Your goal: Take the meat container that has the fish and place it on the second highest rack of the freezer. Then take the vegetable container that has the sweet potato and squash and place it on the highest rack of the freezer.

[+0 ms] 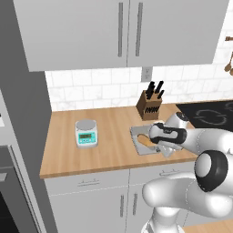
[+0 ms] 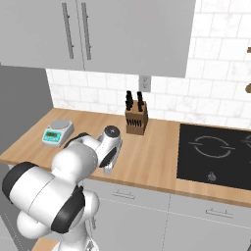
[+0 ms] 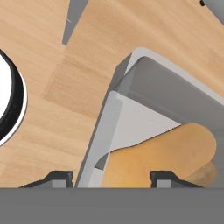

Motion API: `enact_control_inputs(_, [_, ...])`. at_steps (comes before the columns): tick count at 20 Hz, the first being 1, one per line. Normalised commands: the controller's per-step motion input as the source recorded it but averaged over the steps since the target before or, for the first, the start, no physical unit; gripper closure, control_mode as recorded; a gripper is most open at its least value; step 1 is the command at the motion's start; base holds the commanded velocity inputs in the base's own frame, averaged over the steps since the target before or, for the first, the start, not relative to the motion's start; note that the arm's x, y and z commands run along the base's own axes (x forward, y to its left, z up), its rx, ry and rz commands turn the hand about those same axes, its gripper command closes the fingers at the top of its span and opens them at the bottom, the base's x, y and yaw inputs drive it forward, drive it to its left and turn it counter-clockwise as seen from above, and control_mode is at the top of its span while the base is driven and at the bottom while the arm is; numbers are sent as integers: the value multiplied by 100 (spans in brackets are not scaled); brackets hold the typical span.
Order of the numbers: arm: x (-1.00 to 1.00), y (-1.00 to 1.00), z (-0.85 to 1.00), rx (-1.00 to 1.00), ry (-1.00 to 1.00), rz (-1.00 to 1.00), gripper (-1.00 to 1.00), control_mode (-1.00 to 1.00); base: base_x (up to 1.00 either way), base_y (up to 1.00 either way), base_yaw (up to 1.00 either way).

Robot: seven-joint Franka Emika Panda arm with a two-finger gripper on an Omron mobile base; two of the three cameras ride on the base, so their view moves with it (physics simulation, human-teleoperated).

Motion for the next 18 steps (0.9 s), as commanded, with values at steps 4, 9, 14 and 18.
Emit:
enact_control_inputs(4, [0,0,0,0,0,0,100,-100,0,0,0])
enact_control_inputs(9, [-16,0,0,0,0,0,100,-100,0,0,0])
enact_control_inputs(14, [-6,0,0,0,0,0,100,-100,0,0,0])
enact_control_inputs(18, [-2,0,0,0,0,0,100,-100,0,0,0])
